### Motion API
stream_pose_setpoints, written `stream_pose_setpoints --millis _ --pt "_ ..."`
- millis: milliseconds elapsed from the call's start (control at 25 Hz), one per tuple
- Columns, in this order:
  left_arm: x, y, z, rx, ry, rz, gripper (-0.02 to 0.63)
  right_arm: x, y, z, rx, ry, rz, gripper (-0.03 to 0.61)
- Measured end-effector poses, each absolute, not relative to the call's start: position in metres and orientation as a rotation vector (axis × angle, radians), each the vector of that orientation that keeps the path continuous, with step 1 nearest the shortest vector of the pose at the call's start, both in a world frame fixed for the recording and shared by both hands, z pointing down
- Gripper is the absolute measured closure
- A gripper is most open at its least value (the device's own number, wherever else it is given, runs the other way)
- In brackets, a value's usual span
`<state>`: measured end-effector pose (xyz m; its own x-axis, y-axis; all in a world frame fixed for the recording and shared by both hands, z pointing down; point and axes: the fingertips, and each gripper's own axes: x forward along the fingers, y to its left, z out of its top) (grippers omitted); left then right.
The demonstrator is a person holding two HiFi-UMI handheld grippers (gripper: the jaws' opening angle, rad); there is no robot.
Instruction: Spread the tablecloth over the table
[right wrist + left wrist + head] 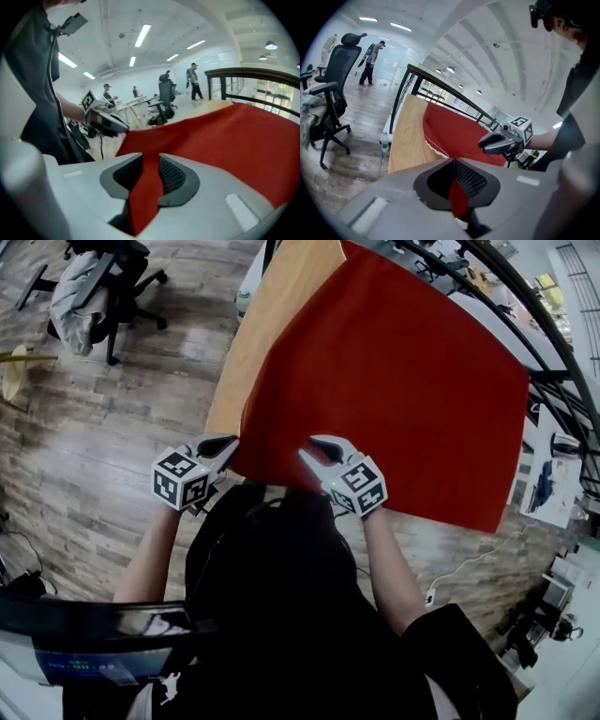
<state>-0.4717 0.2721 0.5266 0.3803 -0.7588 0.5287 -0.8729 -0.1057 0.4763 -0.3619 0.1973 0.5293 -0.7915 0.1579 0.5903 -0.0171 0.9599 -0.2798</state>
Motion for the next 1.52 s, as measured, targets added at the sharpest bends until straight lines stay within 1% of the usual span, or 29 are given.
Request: stream_pose_setpoints --millis 80,200,240,360,520,560,600,640,680,720,760,800,880,920,1000,1160,1280,1320,1400,1520 --pt "-0.458 0.268 0.523 1.957 -1.446 0.270 0.601 -0.408 0.230 0.513 -0.223 -2.485 0.540 0.457" --pt "-0.434 0.260 0.522 2.040 -1.474 0.378 0.601 -0.445 0.236 0.517 -0.182 -2.441 0.802 0.448" --pt "-0.430 0.259 0.524 2.043 -1.480 0.382 0.601 -0.451 0.233 0.522 -0.146 -2.414 0.835 0.442" --pt "-0.433 0.262 0.530 2.016 -1.515 0.362 0.605 -0.461 0.231 0.541 -0.087 -2.317 0.890 0.396" --pt "-0.429 0.262 0.526 2.072 -1.548 0.411 0.606 -0.463 0.228 0.554 -0.017 -2.183 1.074 0.397" --pt "-0.426 0.262 0.524 2.094 -1.554 0.428 0.606 -0.462 0.228 0.557 -0.003 -2.151 1.091 0.413" --pt "-0.425 0.262 0.522 2.108 -1.559 0.428 0.606 -0.461 0.228 0.560 0.003 -2.133 1.065 0.463" --pt "-0.425 0.263 0.522 2.109 -1.562 0.408 0.609 -0.459 0.228 0.563 0.003 -2.131 1.010 0.544" --pt "-0.426 0.265 0.523 2.098 -1.558 0.374 0.593 -0.458 0.226 0.564 -0.005 -2.144 0.957 0.561" --pt "-0.427 0.270 0.527 2.080 -1.536 0.337 0.492 -0.459 0.226 0.560 -0.024 -2.170 0.932 0.561" --pt "-0.428 0.277 0.533 2.066 -1.490 0.316 0.358 -0.460 0.226 0.552 -0.057 -2.205 0.947 0.561" --pt "-0.427 0.286 0.540 2.066 -1.427 0.327 0.284 -0.462 0.227 0.540 -0.103 -2.241 0.996 0.561" --pt "-0.423 0.302 0.554 2.102 -1.306 0.409 0.218 -0.465 0.229 0.520 -0.197 -2.288 1.113 0.561" --pt "-0.421 0.305 0.559 2.126 -1.265 0.440 0.209 -0.465 0.229 0.514 -0.235 -2.297 1.157 0.561" --pt "-0.416 0.299 0.560 2.173 -1.202 0.422 0.204 -0.462 0.228 0.507 -0.307 -2.302 1.231 0.561" --pt "-0.397 0.268 0.532 2.259 -1.045 0.250 0.204 -0.447 0.226 0.494 -0.472 -2.262 1.403 0.560" --pt "-0.384 0.251 0.518 2.322 -0.969 0.232 0.204 -0.437 0.221 0.492 -0.526 -2.235 1.408 0.560" --pt "-0.379 0.249 0.516 2.336 -0.937 0.233 0.211 -0.436 0.219 0.493 -0.523 -2.242 1.386 0.560" --pt "-0.368 0.252 0.515 2.346 -0.857 0.250 0.272 -0.436 0.215 0.500 -0.498 -2.254 1.325 0.560" --pt "-0.358 0.280 0.518 2.320 -0.781 0.303 0.296 -0.432 0.214 0.507 -0.499 -2.244 1.220 0.560"
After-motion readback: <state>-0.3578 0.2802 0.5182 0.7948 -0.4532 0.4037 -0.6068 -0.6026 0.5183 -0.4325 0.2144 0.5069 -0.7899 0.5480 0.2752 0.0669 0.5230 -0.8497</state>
